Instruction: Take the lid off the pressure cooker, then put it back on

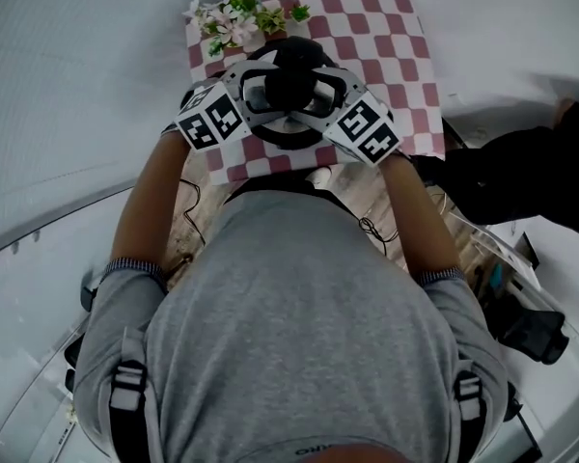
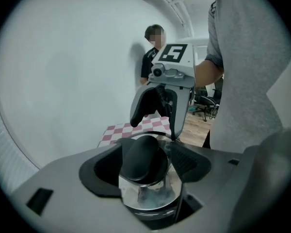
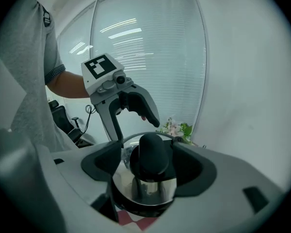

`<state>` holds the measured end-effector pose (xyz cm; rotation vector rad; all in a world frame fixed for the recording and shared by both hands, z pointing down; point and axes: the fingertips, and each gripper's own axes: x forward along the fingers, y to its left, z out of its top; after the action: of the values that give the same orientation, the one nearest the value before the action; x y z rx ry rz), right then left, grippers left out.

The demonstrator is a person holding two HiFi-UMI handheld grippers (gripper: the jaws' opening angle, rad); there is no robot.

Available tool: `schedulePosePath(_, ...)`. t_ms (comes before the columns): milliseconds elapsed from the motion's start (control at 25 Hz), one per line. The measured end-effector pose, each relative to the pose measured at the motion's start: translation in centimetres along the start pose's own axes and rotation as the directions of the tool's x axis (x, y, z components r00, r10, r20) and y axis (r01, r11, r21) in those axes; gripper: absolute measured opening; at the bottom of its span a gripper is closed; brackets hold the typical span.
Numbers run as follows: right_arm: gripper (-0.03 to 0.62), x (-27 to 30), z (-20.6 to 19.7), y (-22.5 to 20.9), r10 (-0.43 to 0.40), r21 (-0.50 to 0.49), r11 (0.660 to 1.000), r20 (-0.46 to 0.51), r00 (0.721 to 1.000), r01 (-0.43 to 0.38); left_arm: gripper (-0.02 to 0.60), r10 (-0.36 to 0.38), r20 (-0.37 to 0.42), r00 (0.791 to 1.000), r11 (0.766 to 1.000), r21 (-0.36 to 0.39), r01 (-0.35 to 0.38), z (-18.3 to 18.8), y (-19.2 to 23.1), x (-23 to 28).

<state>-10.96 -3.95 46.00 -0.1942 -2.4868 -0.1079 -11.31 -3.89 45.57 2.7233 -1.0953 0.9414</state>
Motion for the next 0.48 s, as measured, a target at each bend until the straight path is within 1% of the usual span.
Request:
schedulePosePath(120,0.347,0.6,-0.2,-0.1,0.015,0.004,1.000,-0.046,0.999,-0.015,0.328,-0.067,-0.071,0.995,0.997,0.035,0.069,-0.7,0.1,0.9)
schedulePosePath(200,0.347,1.1,-0.6,-0.1,0.023,-0.001,1.000,-0.085,0.996,-0.024,0.328,-0.114,-0.125,0.986,0.991,0.053,0.122,-1.2,0.1,1.5)
schedulePosePath(320,0.348,1.9,-1.2,-0.1,0.044,-0.004,0.999,-0.144,0.989,-0.045,0.328,-0.168,-0.208,0.964,0.979,0.083,0.188,-2.1,0.2,2.3)
schedulePosePath(480,0.350,2.4,-2.1,-0.6,0.050,-0.019,0.998,-0.218,0.975,-0.055,0.330,-0.217,-0.315,0.924,0.959,0.110,0.262,-3.3,0.5,3.1)
